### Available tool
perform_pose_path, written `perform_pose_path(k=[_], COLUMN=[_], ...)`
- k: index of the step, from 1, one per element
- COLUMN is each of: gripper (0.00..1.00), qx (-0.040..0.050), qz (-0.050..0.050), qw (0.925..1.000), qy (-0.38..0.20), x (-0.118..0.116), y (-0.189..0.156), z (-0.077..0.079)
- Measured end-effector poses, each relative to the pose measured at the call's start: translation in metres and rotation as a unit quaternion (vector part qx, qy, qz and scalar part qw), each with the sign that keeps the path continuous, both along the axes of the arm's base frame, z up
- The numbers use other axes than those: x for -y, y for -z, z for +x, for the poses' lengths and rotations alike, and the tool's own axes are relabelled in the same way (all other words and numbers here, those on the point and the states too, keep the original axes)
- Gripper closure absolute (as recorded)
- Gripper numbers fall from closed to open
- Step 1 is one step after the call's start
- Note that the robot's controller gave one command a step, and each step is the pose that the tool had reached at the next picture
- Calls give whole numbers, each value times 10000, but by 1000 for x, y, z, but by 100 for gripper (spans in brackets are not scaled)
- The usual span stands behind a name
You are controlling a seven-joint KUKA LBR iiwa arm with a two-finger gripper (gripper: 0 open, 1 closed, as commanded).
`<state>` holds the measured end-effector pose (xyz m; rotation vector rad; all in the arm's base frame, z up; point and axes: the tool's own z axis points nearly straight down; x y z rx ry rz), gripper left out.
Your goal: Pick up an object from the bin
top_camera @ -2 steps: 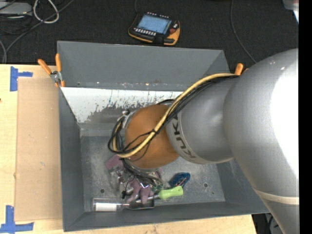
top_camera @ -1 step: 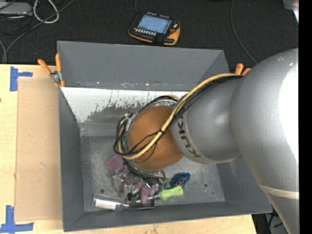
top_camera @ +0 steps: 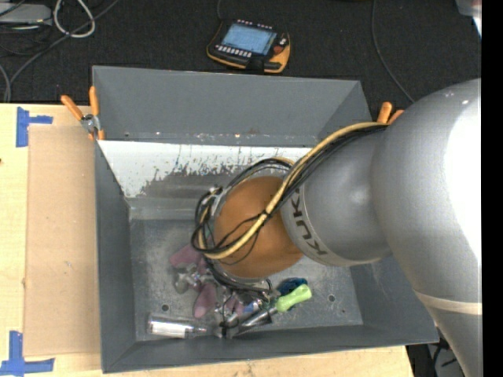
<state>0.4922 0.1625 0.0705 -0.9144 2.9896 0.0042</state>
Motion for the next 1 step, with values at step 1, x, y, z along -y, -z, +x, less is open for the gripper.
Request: perform_pose_path(k=[1], gripper=[100], qx=[-36], qz=[-12], qw=[10000], qy=[11], x=[1], y=[1], z=[-2])
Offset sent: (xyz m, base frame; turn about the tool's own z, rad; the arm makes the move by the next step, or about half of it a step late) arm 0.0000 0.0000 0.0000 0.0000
